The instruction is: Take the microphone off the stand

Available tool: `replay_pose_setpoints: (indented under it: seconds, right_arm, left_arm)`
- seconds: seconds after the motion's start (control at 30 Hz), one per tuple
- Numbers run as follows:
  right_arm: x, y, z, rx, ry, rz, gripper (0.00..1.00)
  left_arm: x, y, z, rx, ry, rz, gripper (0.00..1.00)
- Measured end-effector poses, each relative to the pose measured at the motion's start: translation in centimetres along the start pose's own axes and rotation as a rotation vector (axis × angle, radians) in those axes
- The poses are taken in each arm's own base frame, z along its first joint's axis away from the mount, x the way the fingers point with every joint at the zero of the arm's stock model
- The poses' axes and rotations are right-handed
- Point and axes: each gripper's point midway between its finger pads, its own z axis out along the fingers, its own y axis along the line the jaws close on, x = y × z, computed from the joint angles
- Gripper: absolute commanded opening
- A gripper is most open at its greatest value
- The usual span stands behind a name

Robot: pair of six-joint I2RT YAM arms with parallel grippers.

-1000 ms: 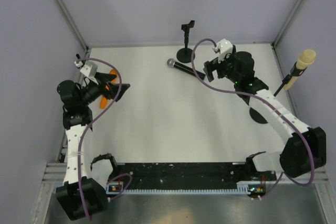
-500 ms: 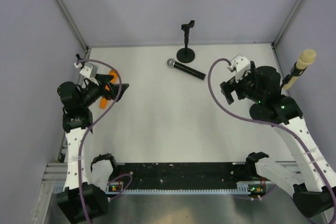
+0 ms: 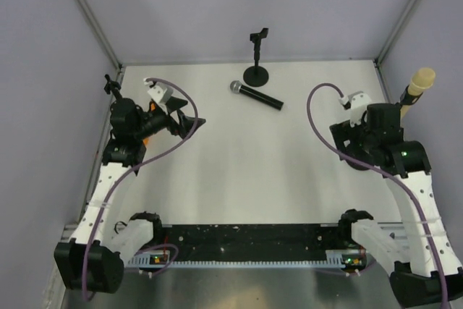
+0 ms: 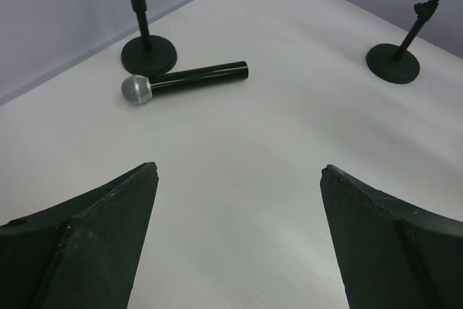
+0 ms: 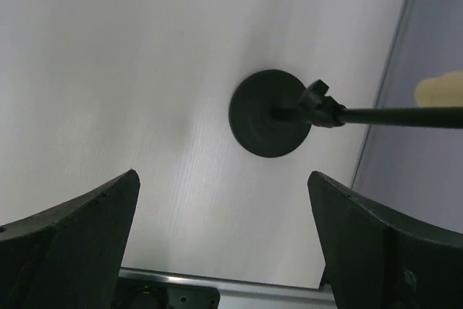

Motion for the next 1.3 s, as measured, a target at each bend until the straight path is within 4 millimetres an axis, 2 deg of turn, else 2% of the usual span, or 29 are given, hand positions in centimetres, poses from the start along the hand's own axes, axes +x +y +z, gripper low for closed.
replay_pose_setpoints:
  seconds: [0.2,0.4,0.53,0.67,0.83,1.07,1.3]
  right_arm:
    - [2.1,-3.4,-0.5,0.168,0.013,0.105,0.86]
    - [3.9,-7.4,0.0,0.332,0.017,0.245,0.83]
    - [4.0,-8.9,1.1,0.355,0.009,0.3,0.82]
    - [4.4,-8.7,3.7,0.319,-0.015,0.296,0.78]
    - [5.0,-8.8,6.0,0.322,-0.046,0.282,0.7]
    - [4.1,-10.8,6.9,0.376,-0.148,0.299,0.68]
    - [2.9,-10.6,7.7,0.327,-0.239,0.29,0.66]
  left_arm:
    - [0.3,-1.7,2.9,0.09,0.037,-0.004,0.99]
    - [0.5,-2.7,3.8,0.13,0.042,-0.002,0.99]
    - [0.3,-3.3,4.1,0.149,0.033,0.011,0.99]
    - [0.0,-3.4,4.2,0.156,0.023,0.027,0.99]
    - [-0.1,-3.5,4.2,0.159,0.018,0.034,0.99]
    - [0.0,-3.8,4.4,0.168,0.02,0.034,0.99]
    - [0.4,-3.9,4.8,0.177,0.03,0.03,0.99]
